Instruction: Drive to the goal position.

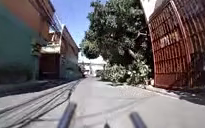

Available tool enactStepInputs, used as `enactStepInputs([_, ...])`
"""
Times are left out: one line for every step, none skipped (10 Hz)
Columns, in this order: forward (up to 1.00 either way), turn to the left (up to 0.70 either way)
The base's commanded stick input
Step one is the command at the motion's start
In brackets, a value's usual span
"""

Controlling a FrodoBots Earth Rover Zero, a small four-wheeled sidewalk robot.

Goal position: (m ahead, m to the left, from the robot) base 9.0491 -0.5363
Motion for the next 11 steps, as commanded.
enactStepInputs([1.00,0.02])
enactStepInputs([1.00,0.04])
enactStepInputs([1.00,0.07])
enactStepInputs([1.00,0.08])
enactStepInputs([1.00,0.06])
enactStepInputs([1.00,0.15])
enactStepInputs([1.00,0.24])
enactStepInputs([1.00,0.32])
enactStepInputs([1.00,0.37])
enactStepInputs([1.00,0.09])
enactStepInputs([1.00,0.00])
